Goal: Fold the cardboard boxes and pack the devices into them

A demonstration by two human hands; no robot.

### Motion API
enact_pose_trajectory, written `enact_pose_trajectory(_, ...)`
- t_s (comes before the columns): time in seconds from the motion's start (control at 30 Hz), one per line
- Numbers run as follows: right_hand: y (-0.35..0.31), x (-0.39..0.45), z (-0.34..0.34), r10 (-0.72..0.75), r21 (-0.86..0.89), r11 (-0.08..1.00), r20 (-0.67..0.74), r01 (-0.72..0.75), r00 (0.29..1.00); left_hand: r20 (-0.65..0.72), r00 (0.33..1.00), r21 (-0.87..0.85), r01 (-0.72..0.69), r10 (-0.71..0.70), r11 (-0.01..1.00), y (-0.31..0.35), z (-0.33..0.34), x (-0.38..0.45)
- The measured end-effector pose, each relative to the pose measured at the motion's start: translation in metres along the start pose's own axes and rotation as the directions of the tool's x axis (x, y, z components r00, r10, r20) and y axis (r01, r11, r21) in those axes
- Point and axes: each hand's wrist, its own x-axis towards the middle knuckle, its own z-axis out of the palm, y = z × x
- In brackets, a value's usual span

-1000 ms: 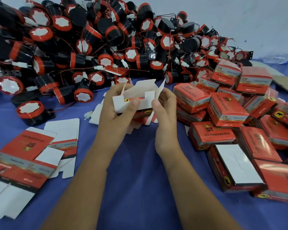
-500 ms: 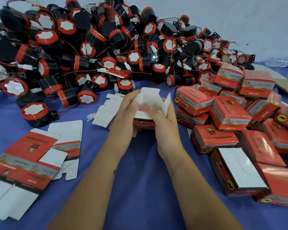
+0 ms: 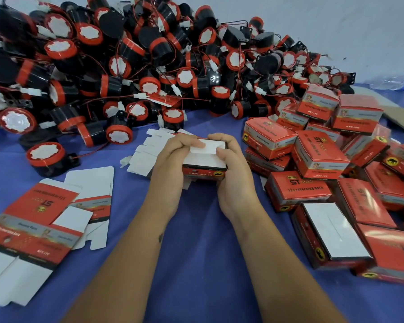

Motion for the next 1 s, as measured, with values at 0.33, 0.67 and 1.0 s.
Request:
enact_pose_trajectory(0.33,-0.008,-0.003,0.007,-0.055,-0.217,0.975,-0.070,0.039,0.996,-0.051,0.989,0.144,-0.127,0.136,0.981,-0.002,-0.003,-0.002)
enact_pose_trajectory(0.67,-0.008,-0.006,0.014,-0.170,-0.387,0.919,-0.216,0.076,0.961,-0.057,0.967,0.062,-0.244,0.247,0.968,-0.002,-0.007,0.002)
enact_pose_trajectory(1.0,-0.012,-0.014,0.013,-0.325,-0.331,0.901,-0.087,0.281,0.942,0.062,0.988,-0.014,0.143,-0.142,0.990,-0.012,-0.009,0.007)
